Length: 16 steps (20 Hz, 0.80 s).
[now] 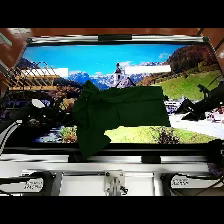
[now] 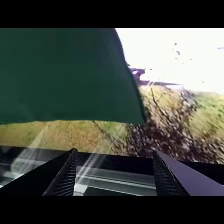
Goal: Fold the shirts.
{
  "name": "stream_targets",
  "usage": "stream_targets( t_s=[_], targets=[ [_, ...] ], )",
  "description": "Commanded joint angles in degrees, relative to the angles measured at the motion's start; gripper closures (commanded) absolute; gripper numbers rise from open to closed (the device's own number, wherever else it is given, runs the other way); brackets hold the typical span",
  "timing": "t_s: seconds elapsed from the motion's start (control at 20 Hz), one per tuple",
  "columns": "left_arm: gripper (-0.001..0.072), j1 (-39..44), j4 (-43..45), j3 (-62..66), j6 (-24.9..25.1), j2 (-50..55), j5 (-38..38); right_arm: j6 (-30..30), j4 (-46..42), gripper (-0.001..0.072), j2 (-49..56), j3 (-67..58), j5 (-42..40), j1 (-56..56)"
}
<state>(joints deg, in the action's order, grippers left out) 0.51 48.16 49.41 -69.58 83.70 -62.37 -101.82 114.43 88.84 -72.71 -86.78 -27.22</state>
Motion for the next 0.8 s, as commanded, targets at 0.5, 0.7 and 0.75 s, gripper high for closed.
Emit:
stream_targets(
  t_s=[0.5, 0.7, 0.75],
  targets=[
    [0.0671, -1.92, -0.26, 0.13, 1.84, -5.49, 0.33, -0.63, 0.90, 0.0139, 10.19, 1.53, 1.73, 2.71],
    [0.0671, -1.92, -0.72, 0.13, 1.84, -5.55, 0.42, 0.00, 1.11, 0.0174, 11.47, 1.53, 2.78, 6.58],
    [0.0671, -1.92, -0.74, 0.13, 1.84, -5.57, 0.39, 0.24, 1.11, 0.0174, 12.04, 1.53, 2.78, 7.67]
  ],
)
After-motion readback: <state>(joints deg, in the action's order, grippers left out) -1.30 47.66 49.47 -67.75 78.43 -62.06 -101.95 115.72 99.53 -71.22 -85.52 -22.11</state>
